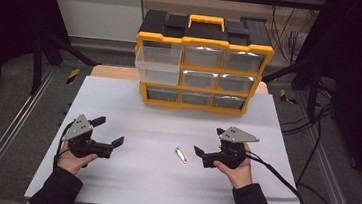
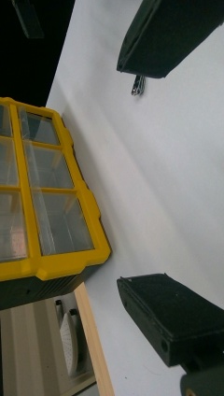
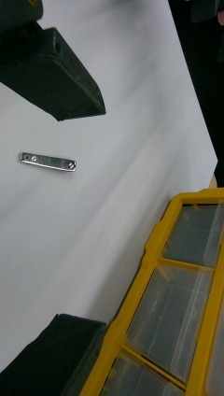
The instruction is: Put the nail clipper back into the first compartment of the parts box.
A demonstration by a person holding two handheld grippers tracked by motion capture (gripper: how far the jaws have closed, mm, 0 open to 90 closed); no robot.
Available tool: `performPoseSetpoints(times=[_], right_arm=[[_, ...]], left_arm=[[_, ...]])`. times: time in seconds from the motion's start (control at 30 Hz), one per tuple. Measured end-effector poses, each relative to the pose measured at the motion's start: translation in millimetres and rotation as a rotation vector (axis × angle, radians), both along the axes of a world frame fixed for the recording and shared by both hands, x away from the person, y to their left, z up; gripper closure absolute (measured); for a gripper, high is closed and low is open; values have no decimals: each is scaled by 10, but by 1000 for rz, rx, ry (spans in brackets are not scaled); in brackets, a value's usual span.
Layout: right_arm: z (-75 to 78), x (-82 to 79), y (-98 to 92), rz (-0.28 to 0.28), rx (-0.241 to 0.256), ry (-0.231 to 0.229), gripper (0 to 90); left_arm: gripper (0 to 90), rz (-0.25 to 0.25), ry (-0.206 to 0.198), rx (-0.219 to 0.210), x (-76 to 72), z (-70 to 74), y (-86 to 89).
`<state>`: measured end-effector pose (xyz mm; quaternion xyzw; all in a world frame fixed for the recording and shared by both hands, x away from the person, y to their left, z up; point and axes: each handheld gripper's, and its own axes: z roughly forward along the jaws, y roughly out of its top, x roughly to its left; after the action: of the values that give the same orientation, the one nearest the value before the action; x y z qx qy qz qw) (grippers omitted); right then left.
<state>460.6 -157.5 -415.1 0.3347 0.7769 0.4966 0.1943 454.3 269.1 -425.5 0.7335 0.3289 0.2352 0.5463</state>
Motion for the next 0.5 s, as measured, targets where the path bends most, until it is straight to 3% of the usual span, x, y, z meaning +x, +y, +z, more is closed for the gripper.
performPoseSetpoints(times=[0.5], right_arm=[[-84,74,376,33,-78,51,11]], left_arm=[[0,2,4,5,5,-14,-5]])
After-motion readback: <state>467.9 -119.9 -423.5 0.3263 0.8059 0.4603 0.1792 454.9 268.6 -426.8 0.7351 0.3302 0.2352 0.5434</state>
